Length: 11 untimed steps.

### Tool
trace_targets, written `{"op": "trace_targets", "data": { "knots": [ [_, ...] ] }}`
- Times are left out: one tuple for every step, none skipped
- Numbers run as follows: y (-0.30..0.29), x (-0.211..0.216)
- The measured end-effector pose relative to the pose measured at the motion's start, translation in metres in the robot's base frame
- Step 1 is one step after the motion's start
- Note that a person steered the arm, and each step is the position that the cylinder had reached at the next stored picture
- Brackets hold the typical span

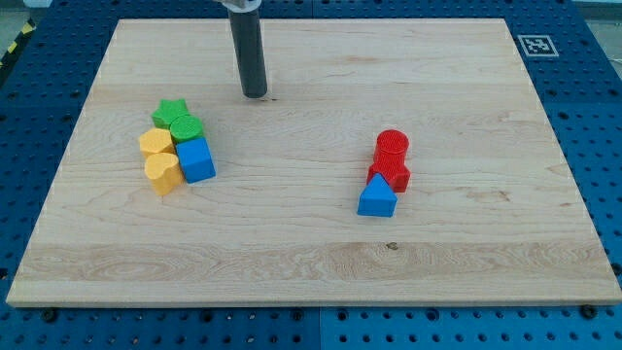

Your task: Point your arm towards the center right

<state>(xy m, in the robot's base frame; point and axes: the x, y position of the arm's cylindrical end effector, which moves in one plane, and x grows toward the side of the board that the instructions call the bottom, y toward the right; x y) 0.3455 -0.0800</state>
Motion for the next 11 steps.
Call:
{"op": "trace_targets", "data": {
  "knots": [
    [0.000, -0.003],
    [0.000, -0.004],
    [0.002, -0.004],
    [0.029, -0.001],
    [0.079, 0.010],
    [0.127, 0.036],
    [0.195, 0.052],
    [0.258, 0.061],
    [0.281, 0.073],
    [0.314, 0.103],
    [0.330, 0.142]
  ]
}}
